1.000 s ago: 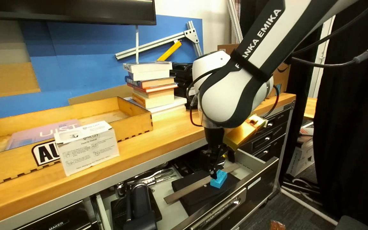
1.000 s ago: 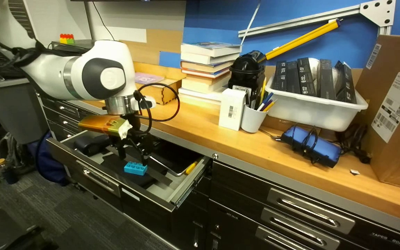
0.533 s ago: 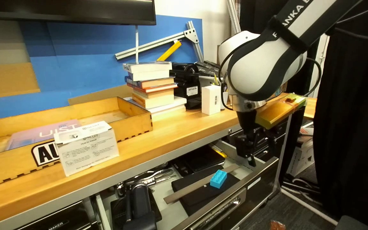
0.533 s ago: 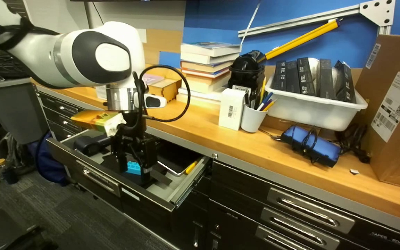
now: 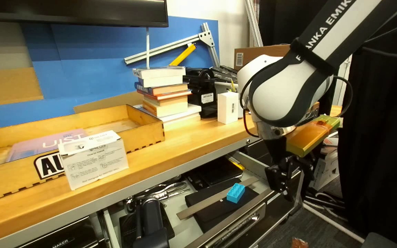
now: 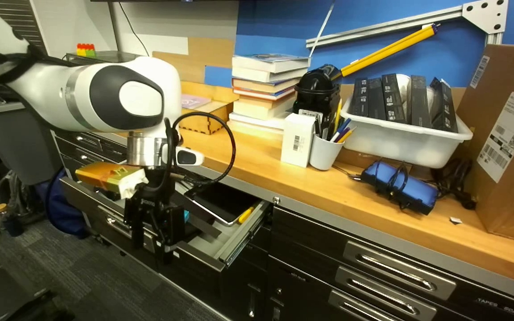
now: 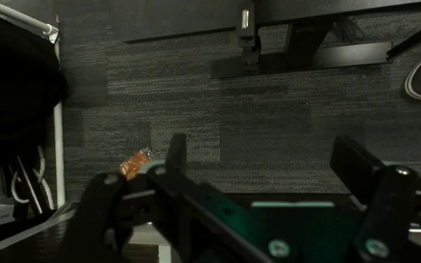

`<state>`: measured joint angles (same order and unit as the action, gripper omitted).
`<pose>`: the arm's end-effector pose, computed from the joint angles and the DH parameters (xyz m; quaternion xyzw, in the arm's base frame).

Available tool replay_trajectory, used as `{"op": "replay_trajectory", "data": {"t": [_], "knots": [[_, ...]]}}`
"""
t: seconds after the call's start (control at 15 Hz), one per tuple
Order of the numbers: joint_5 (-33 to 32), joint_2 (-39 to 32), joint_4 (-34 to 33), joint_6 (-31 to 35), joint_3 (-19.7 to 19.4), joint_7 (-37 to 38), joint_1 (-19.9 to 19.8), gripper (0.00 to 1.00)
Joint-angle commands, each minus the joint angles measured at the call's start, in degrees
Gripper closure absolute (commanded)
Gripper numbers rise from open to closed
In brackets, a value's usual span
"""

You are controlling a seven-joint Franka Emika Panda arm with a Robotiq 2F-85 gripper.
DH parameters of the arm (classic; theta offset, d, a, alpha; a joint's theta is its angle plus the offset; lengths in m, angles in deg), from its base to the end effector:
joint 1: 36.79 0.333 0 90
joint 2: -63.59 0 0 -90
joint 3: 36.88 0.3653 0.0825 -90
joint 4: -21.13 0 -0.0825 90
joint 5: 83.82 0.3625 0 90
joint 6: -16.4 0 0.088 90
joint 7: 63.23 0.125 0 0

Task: Put the blue object in the drawer, then close it

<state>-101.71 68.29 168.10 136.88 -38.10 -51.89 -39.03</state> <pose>0.3752 -0.0421 0.3207 0.9753 -0.0228 -0.1782 0.1284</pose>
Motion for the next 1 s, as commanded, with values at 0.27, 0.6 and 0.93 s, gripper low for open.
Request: {"op": "replay_trajectory", "data": {"t": [0.27, 0.6, 0.93], "knots": [[-1.8, -4.5, 1.4, 9.2, 1.5, 3.3, 1.2, 0.0], [-6.2, -8.3, 0.8, 17.1, 2.3, 7.8, 3.2, 0.0], [-14.4, -10.7, -0.5, 23.5, 2.6, 15.8, 6.1, 0.0]]}}
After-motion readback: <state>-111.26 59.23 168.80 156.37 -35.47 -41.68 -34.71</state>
